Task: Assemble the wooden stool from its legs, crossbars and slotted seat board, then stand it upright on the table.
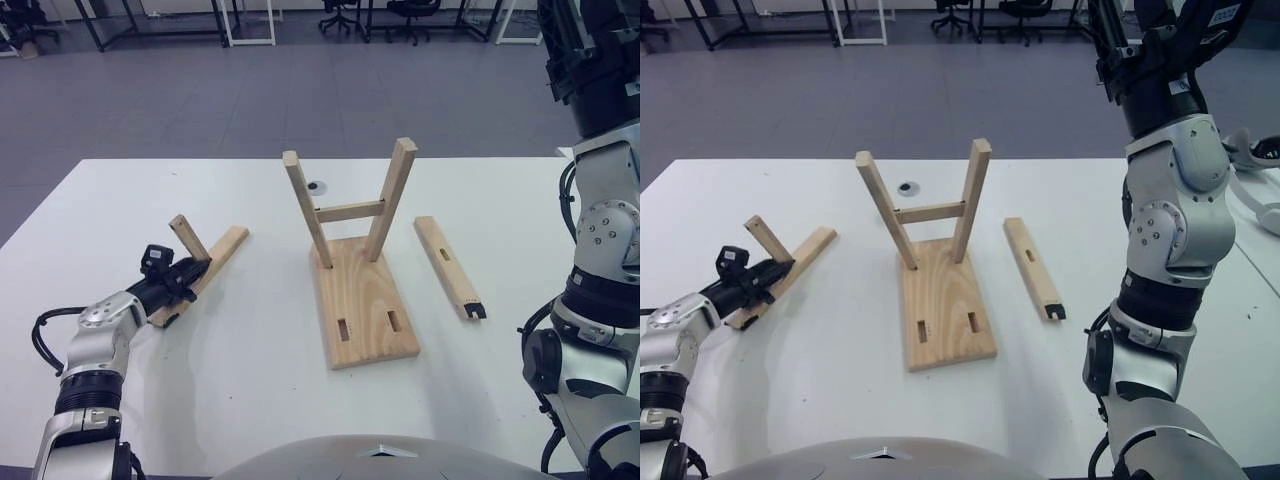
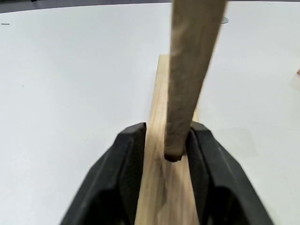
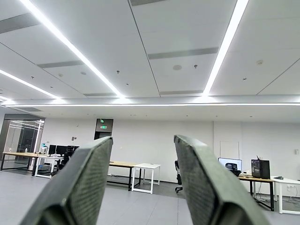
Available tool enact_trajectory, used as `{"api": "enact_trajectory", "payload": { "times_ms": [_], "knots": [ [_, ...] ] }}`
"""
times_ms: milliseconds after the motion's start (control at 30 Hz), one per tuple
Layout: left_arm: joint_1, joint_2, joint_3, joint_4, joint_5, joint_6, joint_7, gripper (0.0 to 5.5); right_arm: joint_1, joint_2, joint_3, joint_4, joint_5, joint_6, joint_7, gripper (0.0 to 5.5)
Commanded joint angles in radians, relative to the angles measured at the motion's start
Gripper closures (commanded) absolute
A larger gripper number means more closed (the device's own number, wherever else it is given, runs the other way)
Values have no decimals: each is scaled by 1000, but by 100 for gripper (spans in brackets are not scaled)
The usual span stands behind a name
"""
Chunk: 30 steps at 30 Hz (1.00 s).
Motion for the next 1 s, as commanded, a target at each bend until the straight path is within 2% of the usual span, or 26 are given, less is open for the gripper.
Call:
{"api": "enact_trajectory", "payload": {
  "times_ms": [33,133,367,467,700,800,867,1000],
  "knots": [
    [-23,18,9,-21,11,15,-2,337,16,3,-3,-13,11,13,-7,305],
    [-12,40,1,-62,18,28,-25,298,19,2,-6,-16,12,15,-8,305],
    [45,192,-111,-140,141,126,-122,186,32,2,-11,-33,12,15,-20,305],
    [62,226,-176,-141,220,148,-123,186,36,1,-11,-37,13,15,-25,305],
    [78,255,-200,-129,249,147,-136,303,44,-4,3,-39,5,22,-17,305],
    [84,252,-184,-152,218,153,-162,335,49,-6,16,-32,4,49,-16,305],
    [73,245,-165,-167,195,161,-170,337,49,-4,18,-30,6,54,-14,305],
    [-29,199,-57,-210,68,215,-163,337,41,5,12,-22,40,88,-14,305]
  ]
}}
